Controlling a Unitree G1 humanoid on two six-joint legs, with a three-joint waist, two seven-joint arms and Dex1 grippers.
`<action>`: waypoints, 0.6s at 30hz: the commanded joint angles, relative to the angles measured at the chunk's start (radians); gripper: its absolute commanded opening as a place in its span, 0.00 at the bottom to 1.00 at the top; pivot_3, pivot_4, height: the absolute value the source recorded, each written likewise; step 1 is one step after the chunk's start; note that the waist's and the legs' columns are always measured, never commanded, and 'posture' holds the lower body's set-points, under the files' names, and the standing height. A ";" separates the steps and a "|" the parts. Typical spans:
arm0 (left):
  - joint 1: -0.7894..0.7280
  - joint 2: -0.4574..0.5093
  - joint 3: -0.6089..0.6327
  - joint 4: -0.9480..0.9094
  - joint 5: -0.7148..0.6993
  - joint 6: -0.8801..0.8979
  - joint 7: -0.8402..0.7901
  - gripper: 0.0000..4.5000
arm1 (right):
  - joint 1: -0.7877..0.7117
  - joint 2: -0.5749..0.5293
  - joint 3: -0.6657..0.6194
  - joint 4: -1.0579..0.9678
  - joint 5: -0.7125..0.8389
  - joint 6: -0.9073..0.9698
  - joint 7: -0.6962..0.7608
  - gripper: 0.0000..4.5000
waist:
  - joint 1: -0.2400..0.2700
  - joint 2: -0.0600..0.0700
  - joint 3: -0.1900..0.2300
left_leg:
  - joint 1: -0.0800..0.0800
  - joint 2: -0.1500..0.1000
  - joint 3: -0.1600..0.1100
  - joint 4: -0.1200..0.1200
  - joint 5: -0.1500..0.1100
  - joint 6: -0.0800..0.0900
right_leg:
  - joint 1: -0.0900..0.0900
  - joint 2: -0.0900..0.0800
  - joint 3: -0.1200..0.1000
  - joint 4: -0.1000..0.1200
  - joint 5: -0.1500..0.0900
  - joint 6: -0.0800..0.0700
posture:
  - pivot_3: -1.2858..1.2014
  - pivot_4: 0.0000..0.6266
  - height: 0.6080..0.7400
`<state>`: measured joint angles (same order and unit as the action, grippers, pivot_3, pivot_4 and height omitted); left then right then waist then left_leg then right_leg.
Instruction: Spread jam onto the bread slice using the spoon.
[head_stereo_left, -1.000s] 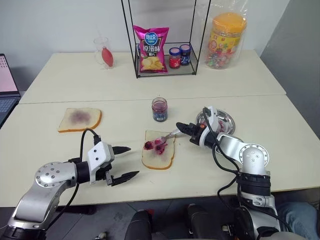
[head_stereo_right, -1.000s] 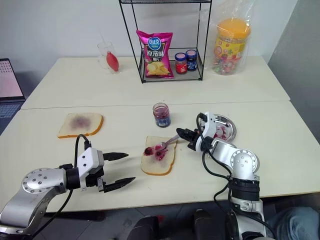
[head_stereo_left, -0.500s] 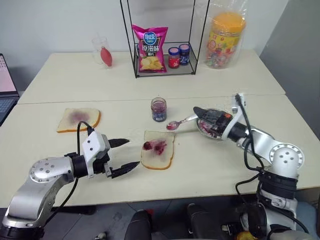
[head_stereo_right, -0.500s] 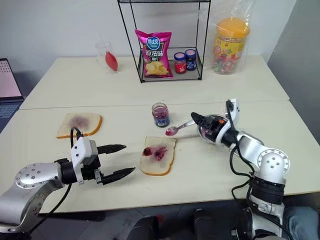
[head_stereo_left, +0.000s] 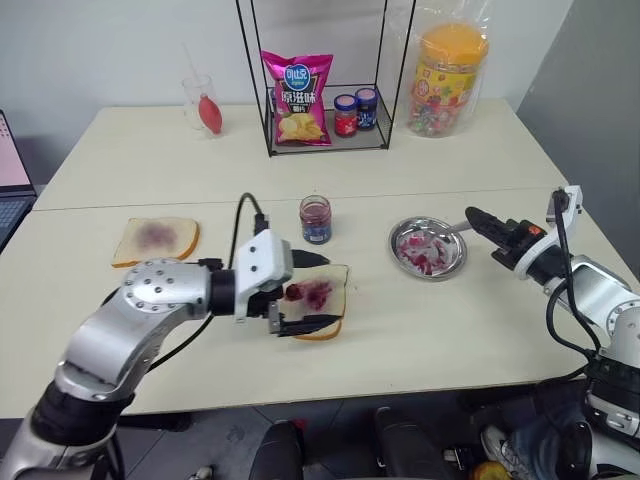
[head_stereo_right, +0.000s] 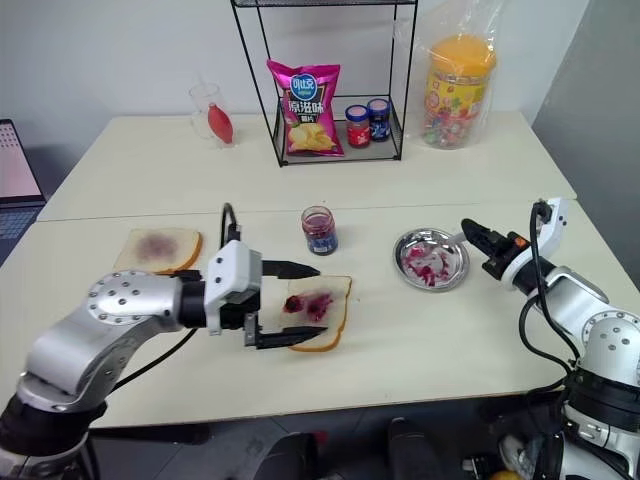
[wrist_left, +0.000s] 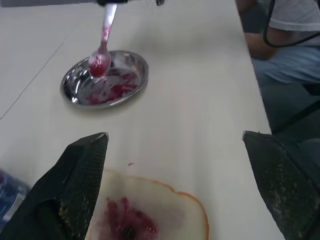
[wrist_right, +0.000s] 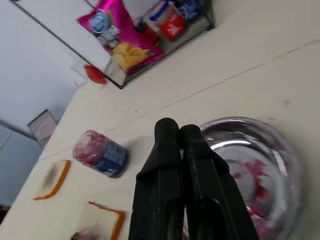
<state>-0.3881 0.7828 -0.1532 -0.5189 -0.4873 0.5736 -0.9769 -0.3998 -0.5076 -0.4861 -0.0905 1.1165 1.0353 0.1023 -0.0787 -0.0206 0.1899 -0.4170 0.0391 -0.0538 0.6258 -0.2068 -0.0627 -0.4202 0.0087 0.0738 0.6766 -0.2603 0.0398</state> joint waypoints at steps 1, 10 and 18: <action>-0.039 -0.032 -0.083 0.058 0.088 -0.073 -0.018 1.00 | -0.026 -0.019 0.025 0.080 -0.095 -0.082 0.058 0.01 | -0.002 0.000 0.000 | 0.000 0.000 0.000 0.000 0.000 0.000 | 0.000 0.000 0.000 0.000 0.000 0.000 | 0.52 0.24 1.00; -0.058 -0.087 -0.124 0.115 0.142 -0.128 -0.038 1.00 | -0.094 -0.036 0.064 0.232 -0.237 -0.136 0.111 0.10 | -0.001 0.000 0.000 | 0.000 0.002 0.000 0.001 0.000 0.000 | 0.000 0.003 0.000 0.002 0.000 0.000 | 0.52 0.24 1.00; -0.059 -0.140 -0.097 0.125 0.127 -0.127 -0.031 1.00 | -0.102 -0.054 0.130 0.208 -0.352 -0.203 0.194 0.50 | -0.001 0.000 0.000 | 0.000 0.002 0.000 0.001 0.000 0.000 | 0.000 0.003 0.001 0.002 0.000 0.000 | 0.52 0.24 1.00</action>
<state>-0.4282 0.6546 -0.2777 -0.3827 -0.3411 0.4516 -1.0128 -0.4843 -0.5459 -0.3471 0.1641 0.7718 0.8649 0.2697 -0.0796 -0.0205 0.1900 -0.4168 0.0413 -0.0539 0.6268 -0.2069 -0.0625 -0.4206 0.0113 0.0743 0.6785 -0.2601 0.0396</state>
